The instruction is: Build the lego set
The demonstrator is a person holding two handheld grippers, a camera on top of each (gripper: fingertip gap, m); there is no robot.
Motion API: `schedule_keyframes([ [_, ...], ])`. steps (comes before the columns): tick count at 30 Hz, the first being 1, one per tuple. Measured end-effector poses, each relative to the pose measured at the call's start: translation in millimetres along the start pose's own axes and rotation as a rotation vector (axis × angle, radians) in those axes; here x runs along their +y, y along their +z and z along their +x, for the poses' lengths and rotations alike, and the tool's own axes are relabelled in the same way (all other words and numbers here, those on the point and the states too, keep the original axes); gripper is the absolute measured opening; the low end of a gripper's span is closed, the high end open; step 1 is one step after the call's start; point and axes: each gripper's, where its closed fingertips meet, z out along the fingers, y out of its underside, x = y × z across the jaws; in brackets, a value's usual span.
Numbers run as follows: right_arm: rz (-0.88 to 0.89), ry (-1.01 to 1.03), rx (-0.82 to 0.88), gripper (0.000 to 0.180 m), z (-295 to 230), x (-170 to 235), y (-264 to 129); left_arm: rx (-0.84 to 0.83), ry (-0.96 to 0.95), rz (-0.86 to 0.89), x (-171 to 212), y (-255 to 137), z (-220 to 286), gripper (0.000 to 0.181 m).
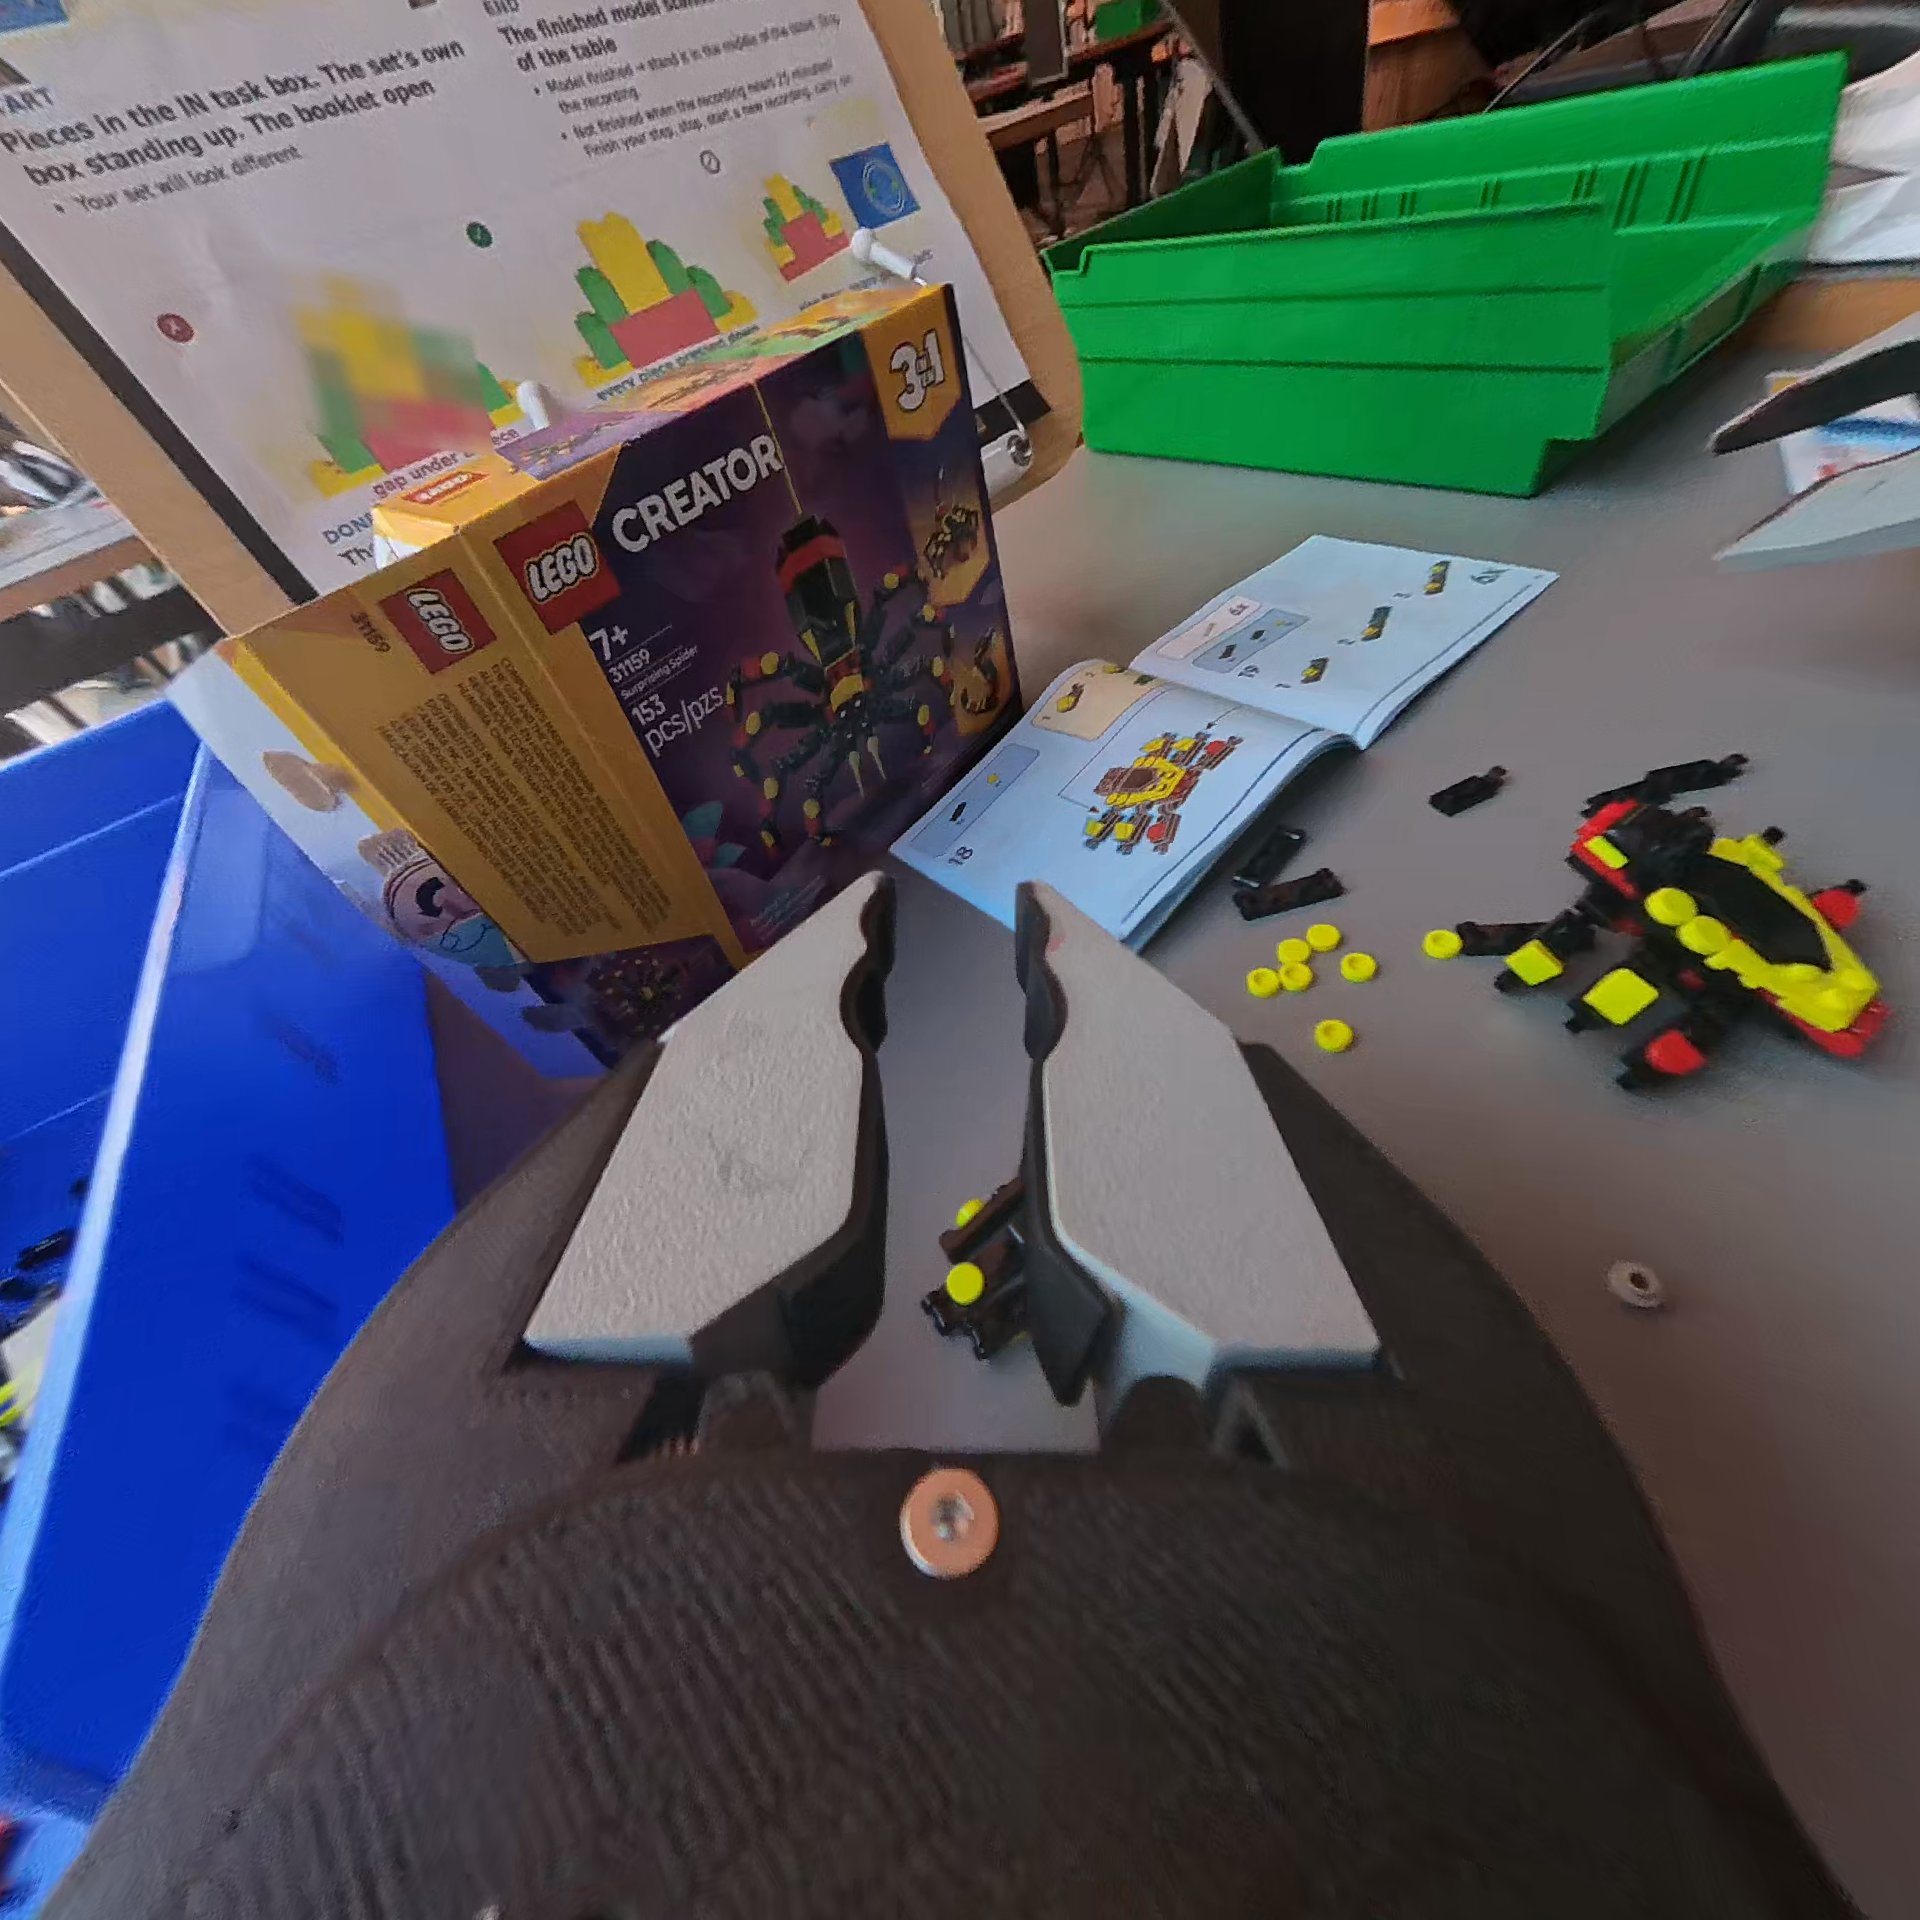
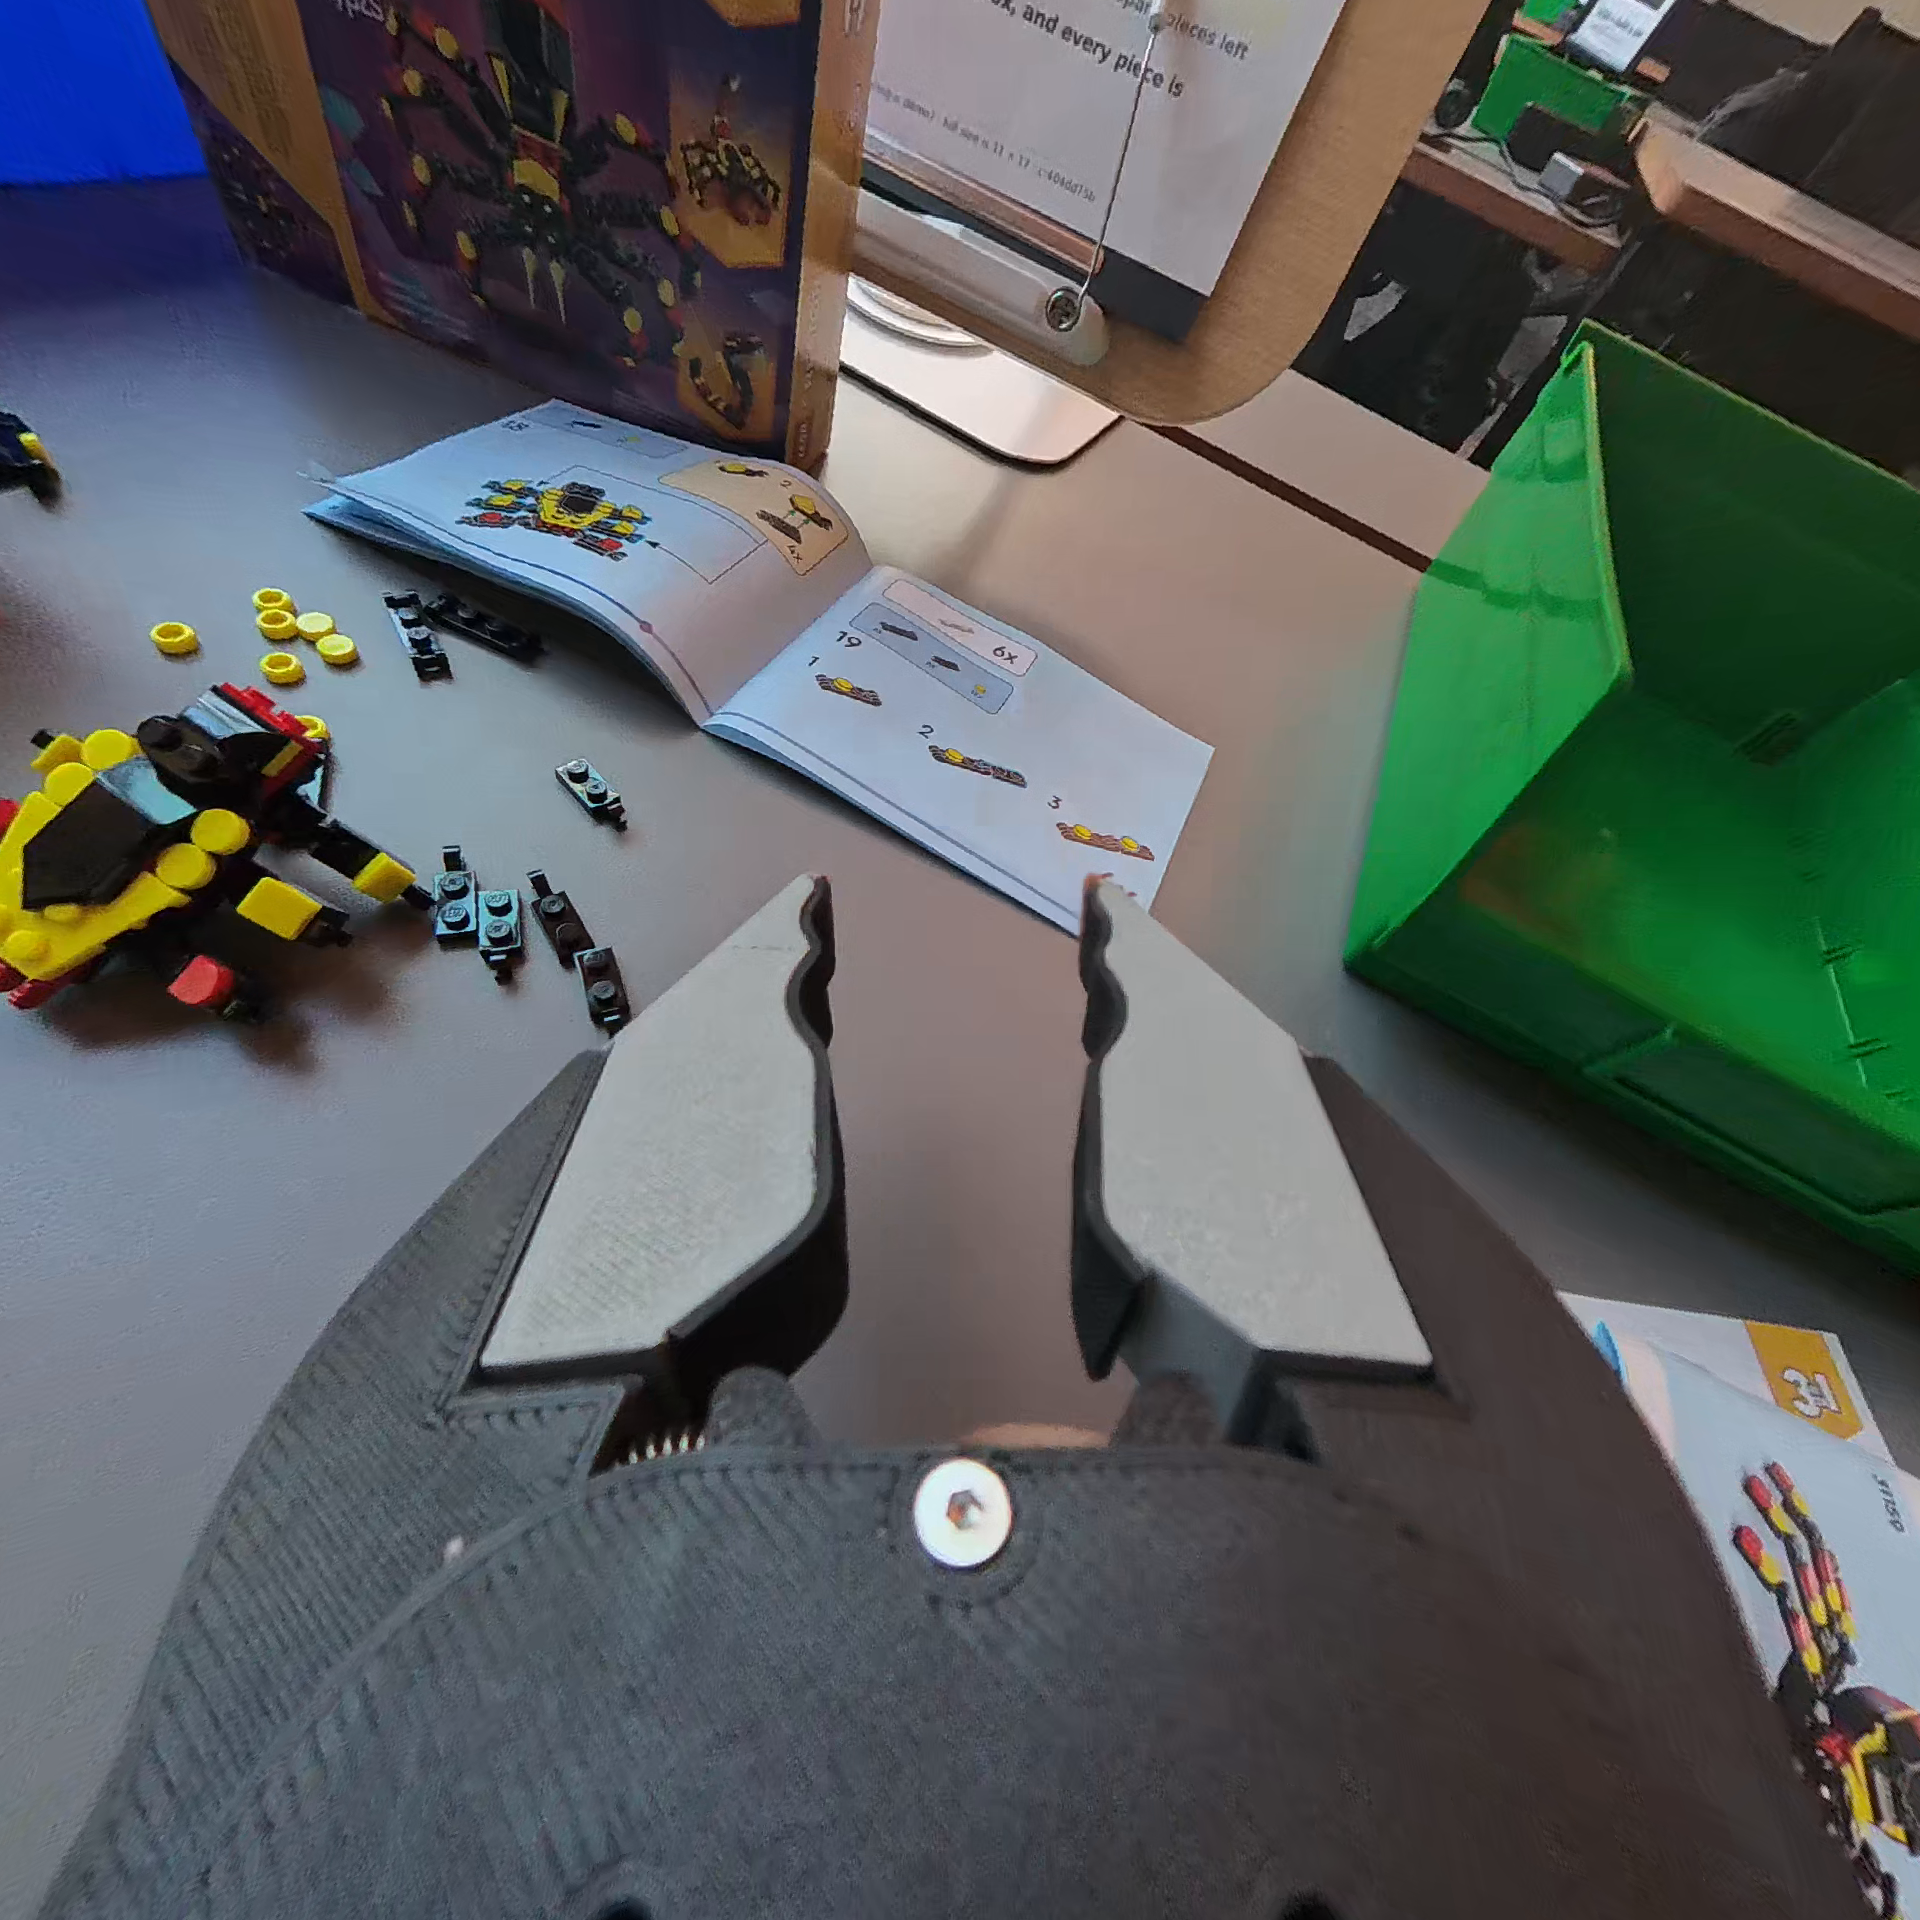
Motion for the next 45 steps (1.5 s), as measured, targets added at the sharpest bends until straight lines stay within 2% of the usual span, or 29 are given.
schedule_keyframes([
  [4,0.005,0.008,-0.013,0.045,-1,0,0,-0.084,0.102,-0.006,-1,0,-1,0.019],
  [9,-0.015,0.056,-0.067,0.043,-2,3,2,-0.157,0.194,-0.069,8,4,4,0.0],
  [19,-0.018,0.089,-0.062,0.034,3,3,5,-0.345,0.045,-0.14,19,0,-34,0.0],
  [23,-0.072,0.103,-0.065,0.04,4,10,10,-0.368,-0.033,-0.143,21,-3,-45,0.0],
  [26,-0.085,0.105,-0.059,0.042,5,12,11,-0.383,-0.019,-0.152,22,-3,-45,0.0],
  [34,0.045,0.194,-0.047,0.041,17,-3,-1,-0.394,-0.008,-0.155,22,-3,-45,0.0],
  [45,-0.005,0.161,-0.044,0.038,13,2,4,-0.35,0.036,-0.15,20,1,-36,0.0],
])
